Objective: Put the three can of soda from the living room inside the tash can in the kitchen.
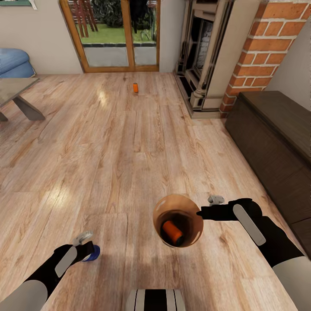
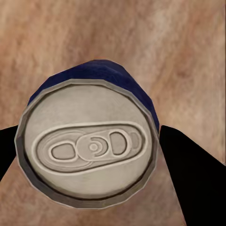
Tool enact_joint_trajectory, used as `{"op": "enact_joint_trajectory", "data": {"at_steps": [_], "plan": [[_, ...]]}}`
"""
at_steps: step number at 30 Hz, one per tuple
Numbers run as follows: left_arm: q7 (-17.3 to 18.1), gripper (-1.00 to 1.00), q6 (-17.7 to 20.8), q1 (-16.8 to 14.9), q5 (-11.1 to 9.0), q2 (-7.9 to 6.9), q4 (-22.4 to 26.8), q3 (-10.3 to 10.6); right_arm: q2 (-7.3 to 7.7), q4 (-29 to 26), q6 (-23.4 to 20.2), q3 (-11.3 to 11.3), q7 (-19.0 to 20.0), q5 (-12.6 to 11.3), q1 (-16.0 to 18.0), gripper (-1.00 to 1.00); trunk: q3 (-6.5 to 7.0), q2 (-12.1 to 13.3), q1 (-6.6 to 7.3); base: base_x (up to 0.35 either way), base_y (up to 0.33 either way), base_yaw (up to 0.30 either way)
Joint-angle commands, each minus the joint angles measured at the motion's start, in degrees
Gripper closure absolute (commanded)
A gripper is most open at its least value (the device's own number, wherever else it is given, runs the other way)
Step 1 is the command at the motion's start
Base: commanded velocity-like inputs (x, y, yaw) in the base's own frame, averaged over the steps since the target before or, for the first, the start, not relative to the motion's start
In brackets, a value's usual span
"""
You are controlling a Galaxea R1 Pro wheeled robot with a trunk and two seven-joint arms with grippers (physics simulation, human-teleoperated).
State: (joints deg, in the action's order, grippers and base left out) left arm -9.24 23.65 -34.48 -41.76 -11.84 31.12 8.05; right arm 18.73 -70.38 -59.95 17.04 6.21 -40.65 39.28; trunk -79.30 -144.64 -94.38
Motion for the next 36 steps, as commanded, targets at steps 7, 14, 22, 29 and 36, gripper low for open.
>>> {"op": "enact_joint_trajectory", "data": {"at_steps": [7,14,22,29,36], "plan": [[0.4,1.00,-0.2,0.3,0.2,0.05,1.6,0.0,-0.01,0.0,0.0,0.0,0.3,-2.2,0.0,1.00,1.56,0.1,0.18,0.000,0.000,0.000],[0.0,1.00,0.3,2.9,0.1,0.06,8.8,-0.1,-0.09,0.1,0.0,0.0,0.3,-2.1,0.0,1.00,3.11,0.2,0.36,0.000,0.000,0.000],[-1.0,1.00,2.0,6.6,-0.3,0.06,19.1,-0.1,-0.18,0.5,0.0,0.0,0.1,-2.0,0.1,1.00,4.88,0.3,0.57,0.000,0.000,0.000],[-3.1,1.00,11.3,17.6,-4.9,0.21,52.5,-0.1,-0.97,5.4,0.0,0.2,-1.4,-1.7,0.3,1.00,6.43,0.4,0.75,0.000,0.000,0.000],[0.0,1.00,13.3,19.2,-13.4,4.86,60.6,1.5,-1.99,9.4,0.0,0.0,-4.0,-1.5,0.6,1.00,7.98,0.5,0.93,0.000,0.000,0.000]]}}
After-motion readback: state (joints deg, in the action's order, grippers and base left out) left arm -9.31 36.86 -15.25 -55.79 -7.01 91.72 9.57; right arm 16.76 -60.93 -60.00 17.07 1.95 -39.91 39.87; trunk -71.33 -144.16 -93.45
